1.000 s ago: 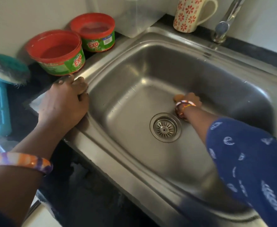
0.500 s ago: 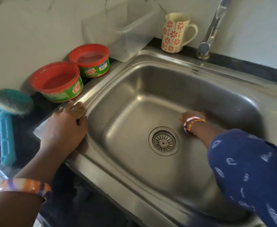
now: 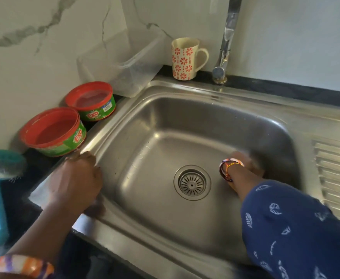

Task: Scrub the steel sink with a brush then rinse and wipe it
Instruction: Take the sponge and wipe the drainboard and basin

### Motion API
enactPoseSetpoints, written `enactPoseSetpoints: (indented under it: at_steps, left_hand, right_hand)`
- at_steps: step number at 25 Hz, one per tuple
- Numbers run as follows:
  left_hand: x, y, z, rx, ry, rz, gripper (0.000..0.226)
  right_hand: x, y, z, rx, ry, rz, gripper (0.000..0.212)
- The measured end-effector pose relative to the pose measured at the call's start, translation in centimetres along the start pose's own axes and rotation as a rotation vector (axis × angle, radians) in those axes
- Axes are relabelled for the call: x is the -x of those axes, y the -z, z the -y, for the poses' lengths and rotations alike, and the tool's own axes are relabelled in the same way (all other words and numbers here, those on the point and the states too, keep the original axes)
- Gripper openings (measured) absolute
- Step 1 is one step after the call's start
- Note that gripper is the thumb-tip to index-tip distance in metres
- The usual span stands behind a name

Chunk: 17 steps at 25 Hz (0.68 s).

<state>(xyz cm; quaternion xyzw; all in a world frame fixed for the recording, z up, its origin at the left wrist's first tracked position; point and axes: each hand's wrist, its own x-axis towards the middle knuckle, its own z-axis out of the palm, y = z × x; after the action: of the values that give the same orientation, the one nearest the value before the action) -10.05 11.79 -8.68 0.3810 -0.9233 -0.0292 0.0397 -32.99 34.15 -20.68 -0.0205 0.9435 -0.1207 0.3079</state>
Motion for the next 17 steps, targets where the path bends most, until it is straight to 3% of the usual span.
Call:
enactPoseSetpoints:
  at_steps: [2, 7, 9, 11, 13, 15, 17]
  left_hand:
    - [-1.4, 0.5, -1.5, -0.029, -0.113, -0.005, 0.025]
    - [-7.1, 0.2, -4.1, -0.182, -0.414, 0.131, 0.053]
    - [-9.2, -0.6, -5.0, -0.318, -0.488, 0.186, 0.059]
    - [-10.8, -1.4, -6.9, -0.326, -0.548, 0.249, 0.065]
    - [-11.8, -2.1, -10.0, -0.303, -0.641, 0.285, 0.071]
    - [-12.5, -2.4, -13.2, -0.271, -0.717, 0.274, 0.076]
    - [-13.7, -2.5, -16.3, -0.172, -0.773, 0.246, 0.079]
  right_hand:
    - [-1.3, 0.1, 1.2, -0.032, -0.128, -0.201, 0.021]
    - [-1.4, -0.7, 3.5, 0.093, 0.006, -0.430, 0.027]
    - [-1.5, -1.1, 3.8, 0.196, 0.221, -0.414, 0.032]
    - [-2.2, -2.2, 3.8, 0.078, 0.425, -0.323, 0.040]
    - [-1.9, -1.1, 3.4, -0.023, 0.386, -0.188, 0.037]
    - [-1.5, 0.7, 2.2, -0.022, 0.288, -0.244, 0.023]
    - [-0.6, 2.6, 0.1, -0.013, 0.136, -0.279, 0.028]
